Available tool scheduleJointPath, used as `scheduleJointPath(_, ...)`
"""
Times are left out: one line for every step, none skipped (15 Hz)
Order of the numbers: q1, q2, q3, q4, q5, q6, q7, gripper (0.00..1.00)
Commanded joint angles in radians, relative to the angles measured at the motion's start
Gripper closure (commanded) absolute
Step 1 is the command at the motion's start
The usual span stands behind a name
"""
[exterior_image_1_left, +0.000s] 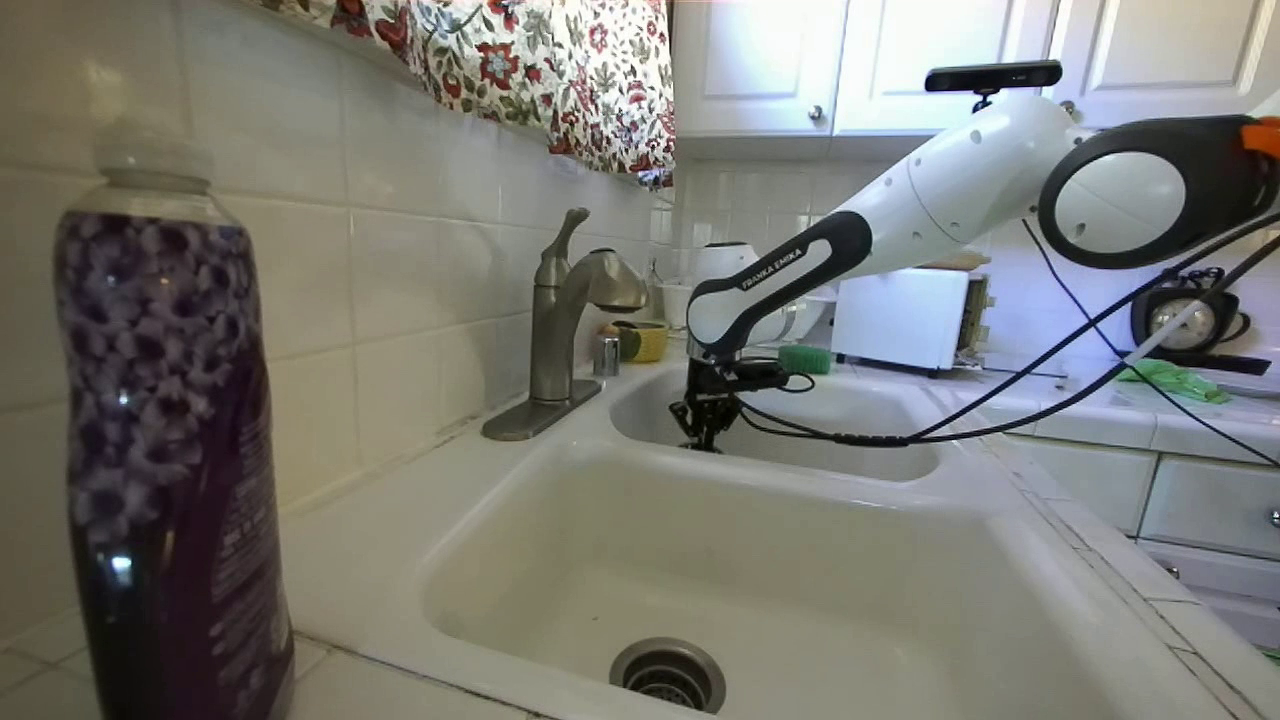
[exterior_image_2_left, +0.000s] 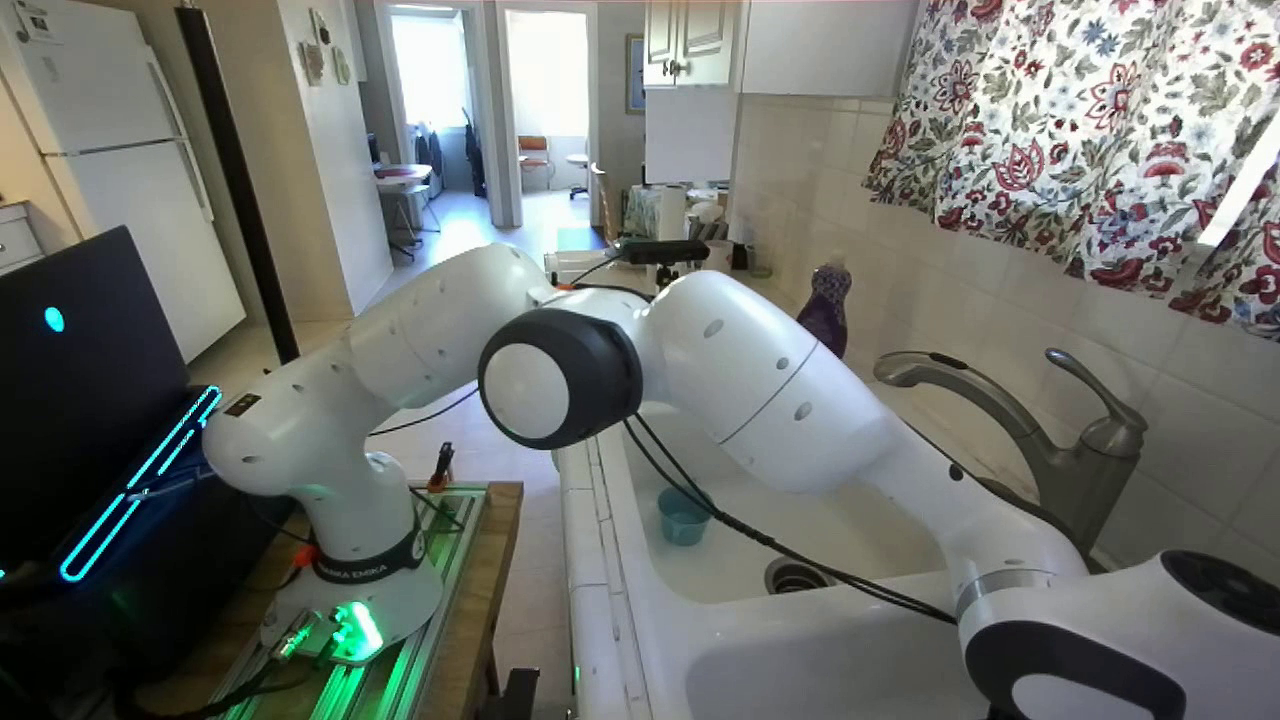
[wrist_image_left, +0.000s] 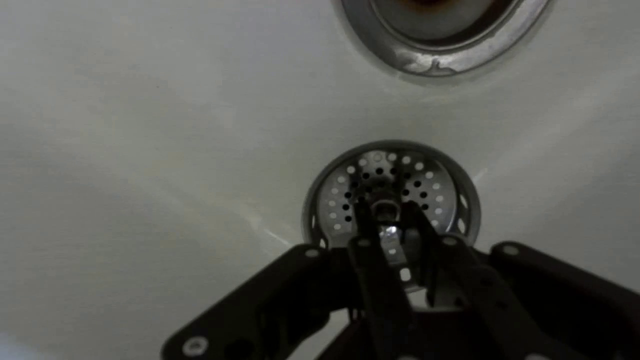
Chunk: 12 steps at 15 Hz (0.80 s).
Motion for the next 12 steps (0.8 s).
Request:
scheduleJointPath(0.012, -0.089, -0.01, -0.126, -0.03, -0.013, -0.068, 0.95)
scheduleJointPath(0.01, -0.106, -0.006, -0.154, -0.032, -0.01, -0.097, 0.95)
scheduleJointPath(0.009, -0.122, -0.001, -0.179, -0.029, -0.005, -0.128, 0.95)
scheduleJointPath(0.009, -0.142, 0.005, -0.211, -0.027, 0.001, -0.162, 0.95)
scheduleJointPath(0.009, -0.161, 0.01, -0.24, -0.024, 0.01, -0.193, 0.95)
scheduleJointPath(0.012, -0.182, 0.011, -0.269, -0.025, 0.011, -0.222, 0.95)
scheduleJointPath(0.002, -0.2, 0.029, -0.292, -0.04, 0.014, -0.241, 0.95)
scheduleJointPath(0.003, -0.218, 0.036, -0.32, -0.039, 0.018, -0.266, 0.95)
scheduleJointPath(0.001, -0.234, 0.046, -0.345, -0.035, 0.021, -0.289, 0.95)
scheduleJointPath(0.003, -0.25, 0.052, -0.371, -0.033, 0.03, -0.303, 0.95)
scheduleJointPath(0.005, -0.265, 0.06, -0.395, -0.029, 0.033, -0.313, 0.95)
scheduleJointPath(0.006, -0.277, 0.067, -0.416, -0.027, 0.04, -0.322, 0.95)
